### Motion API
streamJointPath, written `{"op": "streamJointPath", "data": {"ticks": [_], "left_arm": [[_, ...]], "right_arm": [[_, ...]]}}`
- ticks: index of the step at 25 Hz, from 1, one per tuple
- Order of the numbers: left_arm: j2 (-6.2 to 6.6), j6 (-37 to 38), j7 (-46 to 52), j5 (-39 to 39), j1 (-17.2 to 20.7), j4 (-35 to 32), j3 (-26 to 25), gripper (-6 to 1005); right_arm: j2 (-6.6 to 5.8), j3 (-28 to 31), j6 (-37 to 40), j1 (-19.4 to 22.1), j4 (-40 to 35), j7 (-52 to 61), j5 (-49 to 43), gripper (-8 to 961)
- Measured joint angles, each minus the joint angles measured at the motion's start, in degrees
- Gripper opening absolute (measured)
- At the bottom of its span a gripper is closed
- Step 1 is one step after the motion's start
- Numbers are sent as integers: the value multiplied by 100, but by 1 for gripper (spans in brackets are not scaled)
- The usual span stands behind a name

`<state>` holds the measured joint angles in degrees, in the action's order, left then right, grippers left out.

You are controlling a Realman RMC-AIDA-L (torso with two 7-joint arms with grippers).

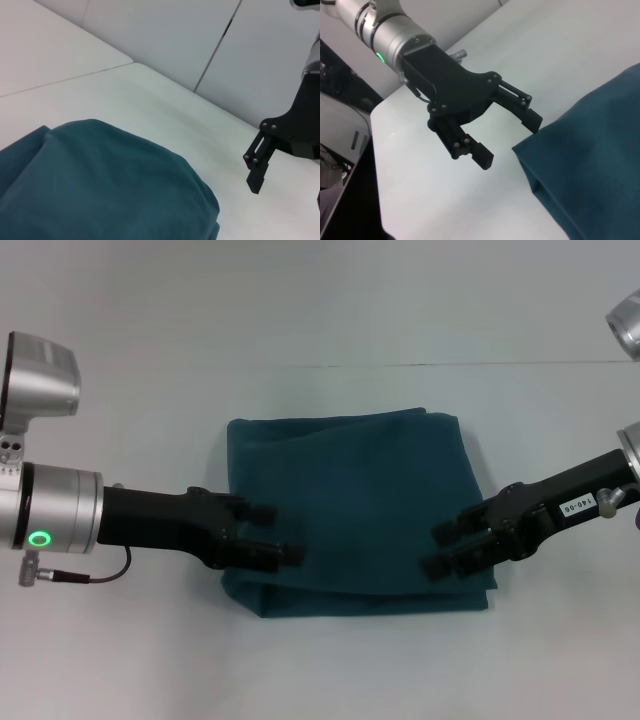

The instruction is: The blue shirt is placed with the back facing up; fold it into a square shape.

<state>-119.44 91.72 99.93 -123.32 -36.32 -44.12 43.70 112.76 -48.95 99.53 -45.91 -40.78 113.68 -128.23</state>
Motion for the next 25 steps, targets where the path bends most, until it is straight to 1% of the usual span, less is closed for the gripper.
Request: {"op": "streamJointPath", "data": {"ticks": [5, 12, 20, 25], "left_arm": [[-1, -11, 282, 5, -37, -9, -2, 850], [9, 32, 755, 10, -57, -9, -2, 850], [16, 44, 828, 11, -77, -6, 0, 849], [25, 52, 909, 11, -105, 45, 5, 848]], "right_arm": [[-4, 18, -243, 57, -8, 31, 8, 779], [26, 75, -313, 73, -119, 6, 2, 778], [0, 76, -280, 89, -197, 16, -3, 777], [58, 42, -255, 105, -332, -188, -6, 777]]}}
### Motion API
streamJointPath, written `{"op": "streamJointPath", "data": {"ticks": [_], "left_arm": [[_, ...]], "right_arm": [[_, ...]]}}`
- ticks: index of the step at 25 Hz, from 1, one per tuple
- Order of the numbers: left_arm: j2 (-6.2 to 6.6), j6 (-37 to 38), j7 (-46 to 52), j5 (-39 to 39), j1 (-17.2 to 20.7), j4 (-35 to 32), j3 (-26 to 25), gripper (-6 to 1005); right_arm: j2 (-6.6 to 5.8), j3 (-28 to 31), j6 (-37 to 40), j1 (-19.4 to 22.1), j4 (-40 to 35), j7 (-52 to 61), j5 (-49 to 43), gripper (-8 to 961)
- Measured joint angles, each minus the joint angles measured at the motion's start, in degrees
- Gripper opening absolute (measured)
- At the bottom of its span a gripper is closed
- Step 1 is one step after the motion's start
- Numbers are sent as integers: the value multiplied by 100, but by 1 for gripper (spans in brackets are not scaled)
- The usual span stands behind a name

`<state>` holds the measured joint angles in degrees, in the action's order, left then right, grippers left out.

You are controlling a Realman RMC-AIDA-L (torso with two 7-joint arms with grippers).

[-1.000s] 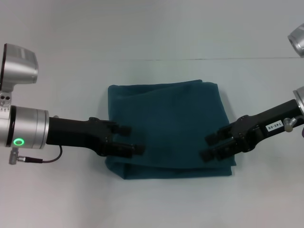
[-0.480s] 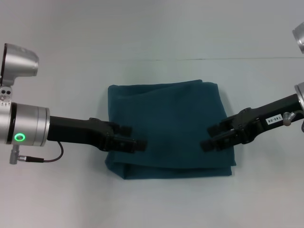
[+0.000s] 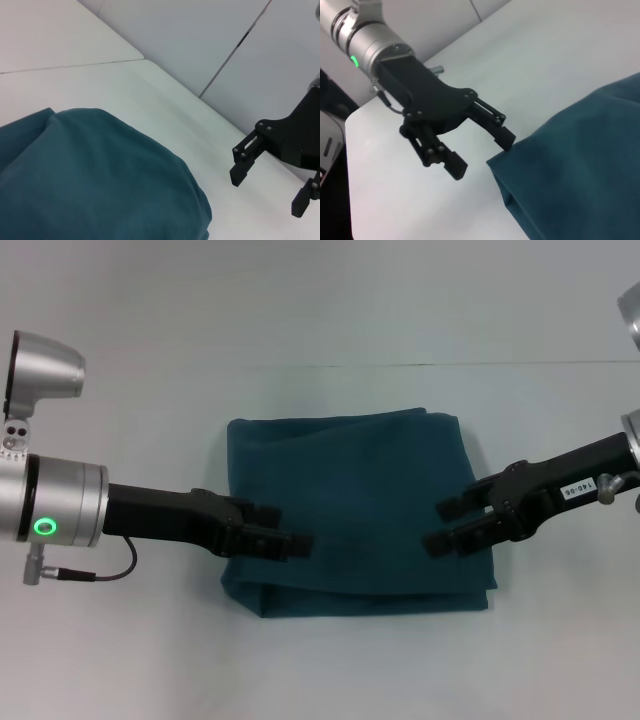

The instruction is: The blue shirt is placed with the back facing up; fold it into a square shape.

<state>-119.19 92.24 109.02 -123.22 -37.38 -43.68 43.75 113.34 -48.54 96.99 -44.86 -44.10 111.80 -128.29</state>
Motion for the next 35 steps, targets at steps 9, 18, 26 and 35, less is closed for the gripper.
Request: {"op": "streamJointPath", "data": {"ticks": [9, 18, 26, 35], "left_arm": [[-6, -59, 172, 39, -17, -15, -13, 846], [58, -75, 114, 170, 27, -40, -112, 846], [89, 57, 75, 118, 107, -12, -100, 847], [53, 516, -154, -4, 223, 16, -72, 847]], "right_arm": [[29, 29, -60, 33, -41, -40, -64, 777], [107, -50, 15, 19, 463, -28, 308, 778], [113, -88, 233, 51, 440, -22, 199, 778], [142, -110, 244, 48, 454, -61, 191, 778]]}}
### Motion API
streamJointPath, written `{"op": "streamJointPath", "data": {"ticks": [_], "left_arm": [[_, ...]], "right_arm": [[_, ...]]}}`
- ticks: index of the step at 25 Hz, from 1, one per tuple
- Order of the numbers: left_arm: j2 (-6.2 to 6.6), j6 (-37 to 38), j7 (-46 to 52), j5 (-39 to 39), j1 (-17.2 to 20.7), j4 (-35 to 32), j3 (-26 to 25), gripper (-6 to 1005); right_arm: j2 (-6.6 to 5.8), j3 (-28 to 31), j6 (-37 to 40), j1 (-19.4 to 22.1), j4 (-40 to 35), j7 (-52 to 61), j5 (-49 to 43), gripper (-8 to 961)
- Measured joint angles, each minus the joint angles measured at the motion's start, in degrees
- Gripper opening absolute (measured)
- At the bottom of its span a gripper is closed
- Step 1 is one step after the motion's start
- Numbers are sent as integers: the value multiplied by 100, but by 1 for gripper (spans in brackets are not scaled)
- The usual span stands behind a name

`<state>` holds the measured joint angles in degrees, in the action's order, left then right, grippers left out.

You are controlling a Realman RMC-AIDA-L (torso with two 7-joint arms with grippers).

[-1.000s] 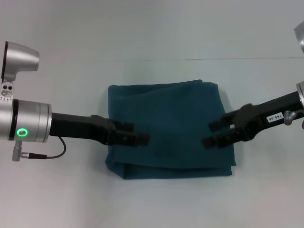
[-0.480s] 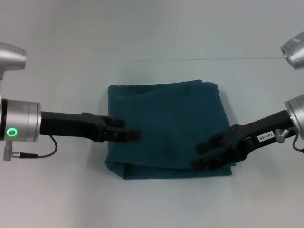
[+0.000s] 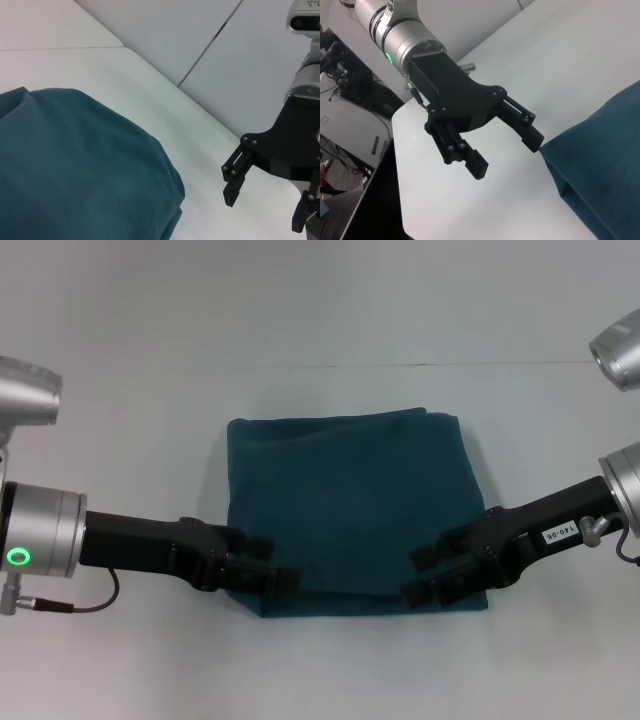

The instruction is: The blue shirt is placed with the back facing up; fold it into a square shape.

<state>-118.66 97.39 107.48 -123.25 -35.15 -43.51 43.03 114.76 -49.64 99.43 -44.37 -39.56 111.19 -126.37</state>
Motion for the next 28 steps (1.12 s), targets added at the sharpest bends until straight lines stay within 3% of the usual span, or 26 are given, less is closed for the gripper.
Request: {"op": "streamJointPath", "data": {"ticks": [28], "left_arm": [[-61, -257, -32, 47, -7, -13, -15, 847]], "right_arm": [[-50, 130, 23, 131, -43, -1, 70, 778]]}}
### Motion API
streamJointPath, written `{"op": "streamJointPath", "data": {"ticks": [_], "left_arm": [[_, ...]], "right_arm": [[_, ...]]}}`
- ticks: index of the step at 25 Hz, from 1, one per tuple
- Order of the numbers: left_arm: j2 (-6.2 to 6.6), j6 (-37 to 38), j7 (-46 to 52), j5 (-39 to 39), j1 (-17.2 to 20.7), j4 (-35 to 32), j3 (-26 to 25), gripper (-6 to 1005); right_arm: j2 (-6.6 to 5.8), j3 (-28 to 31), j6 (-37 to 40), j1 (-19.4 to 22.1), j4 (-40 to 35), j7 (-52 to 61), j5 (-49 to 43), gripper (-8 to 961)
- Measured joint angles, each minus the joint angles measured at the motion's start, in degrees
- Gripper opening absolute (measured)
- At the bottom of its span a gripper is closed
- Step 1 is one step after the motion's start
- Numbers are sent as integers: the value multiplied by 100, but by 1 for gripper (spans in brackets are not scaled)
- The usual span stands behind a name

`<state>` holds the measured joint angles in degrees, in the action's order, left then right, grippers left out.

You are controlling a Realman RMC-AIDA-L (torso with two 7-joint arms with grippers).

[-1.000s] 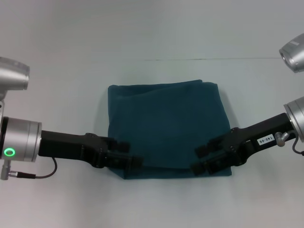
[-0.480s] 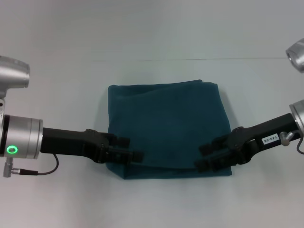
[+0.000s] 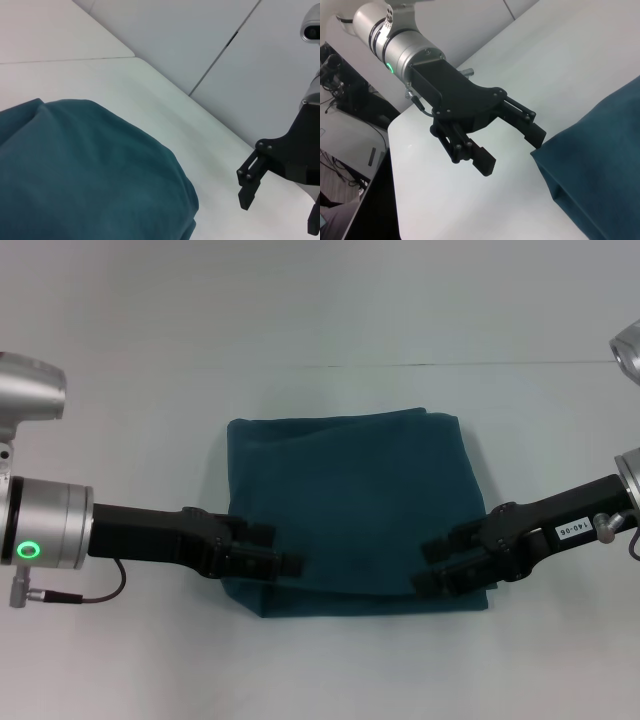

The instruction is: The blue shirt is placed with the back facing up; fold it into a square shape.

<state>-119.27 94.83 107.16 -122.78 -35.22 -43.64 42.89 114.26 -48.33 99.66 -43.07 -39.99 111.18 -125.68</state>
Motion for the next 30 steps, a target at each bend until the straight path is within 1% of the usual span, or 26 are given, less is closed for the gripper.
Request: {"op": "streamJointPath", "data": {"ticks": [3, 6, 7, 9, 11, 13, 15, 18, 30], "left_arm": [[0, -32, -2, 2, -2, -2, -6, 846], [-43, -117, -186, 58, -3, -31, -12, 846], [-82, -71, -480, 102, -3, -44, 24, 846], [-200, 56, -1053, 155, -1, -107, 94, 846], [-318, -20, -1378, 162, 14, -197, 118, 846], [-389, -120, -1593, 142, 20, -229, 145, 847], [-427, -180, -1832, 136, 25, -235, 182, 847], [-450, -309, -1916, 158, 49, -246, 198, 847], [-413, -367, -1813, 160, 58, -215, 141, 846]], "right_arm": [[0, 0, 1, 0, 0, 0, 0, 778], [0, 0, 1, 0, -4, 0, 0, 778], [0, 0, 2, 0, -6, 0, 0, 778], [-3, 0, 8, 0, -8, 0, 0, 778], [-9, 0, 19, 2, -9, 0, 0, 777], [-25, 0, 27, 5, -9, 7, 0, 777], [-43, 1, 29, 7, -9, 24, 2, 777], [-58, 7, 36, 15, -9, 34, 26, 777], [-71, 9, 33, -4, -9, 21, 44, 778]]}}
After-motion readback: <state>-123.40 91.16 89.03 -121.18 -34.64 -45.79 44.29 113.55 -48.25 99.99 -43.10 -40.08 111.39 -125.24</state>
